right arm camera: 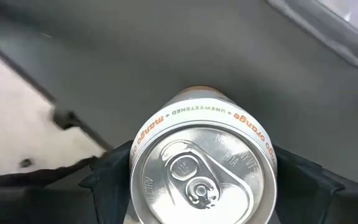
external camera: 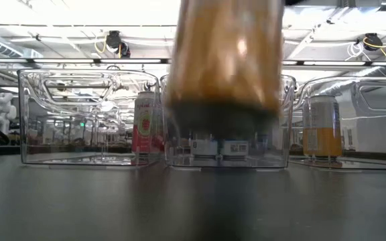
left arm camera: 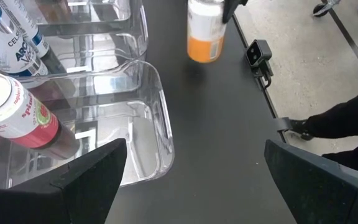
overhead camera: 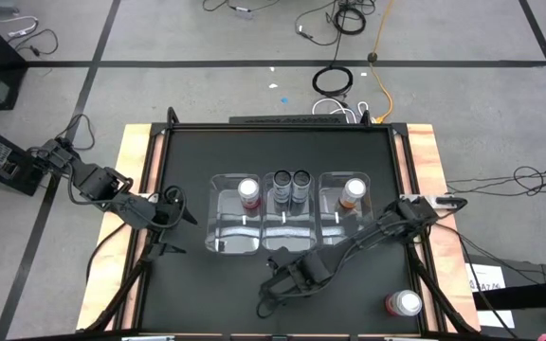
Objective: Sort soda cans
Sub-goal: Put the yellow-white soda can into the right transparent bin
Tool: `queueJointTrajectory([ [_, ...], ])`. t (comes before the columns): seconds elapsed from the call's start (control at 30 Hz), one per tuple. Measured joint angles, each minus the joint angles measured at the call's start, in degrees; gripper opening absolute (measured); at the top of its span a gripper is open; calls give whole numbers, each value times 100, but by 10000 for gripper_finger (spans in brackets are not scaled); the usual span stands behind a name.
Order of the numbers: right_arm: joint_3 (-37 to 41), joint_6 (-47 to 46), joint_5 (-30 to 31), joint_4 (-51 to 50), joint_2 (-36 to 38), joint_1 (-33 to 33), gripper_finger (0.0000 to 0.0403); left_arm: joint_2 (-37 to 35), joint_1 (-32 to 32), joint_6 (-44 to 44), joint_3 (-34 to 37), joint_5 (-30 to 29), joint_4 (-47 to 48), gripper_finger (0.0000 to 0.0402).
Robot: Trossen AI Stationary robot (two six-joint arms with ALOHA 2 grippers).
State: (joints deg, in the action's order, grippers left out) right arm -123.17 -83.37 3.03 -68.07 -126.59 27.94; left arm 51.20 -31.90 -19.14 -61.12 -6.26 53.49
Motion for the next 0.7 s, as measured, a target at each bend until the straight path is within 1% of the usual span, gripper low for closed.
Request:
queueJointTrajectory([
  [0.07,-2,2,101,-2,166,-2,291,0,0,0,0,0,0,389],
  [0.23,-2,35,606,-190,663,42,291,0,0,0,0,0,0,389],
  [0.37,-4,-26,980,-736,1155,68,291,0,0,2,0,0,2,389],
  [0.57,-7,-612,1465,-2210,1781,9,291,0,0,2,0,0,0,389],
  [0.7,247,-328,1635,-2110,2148,-191,293,0,0,2,0,0,-6,389],
])
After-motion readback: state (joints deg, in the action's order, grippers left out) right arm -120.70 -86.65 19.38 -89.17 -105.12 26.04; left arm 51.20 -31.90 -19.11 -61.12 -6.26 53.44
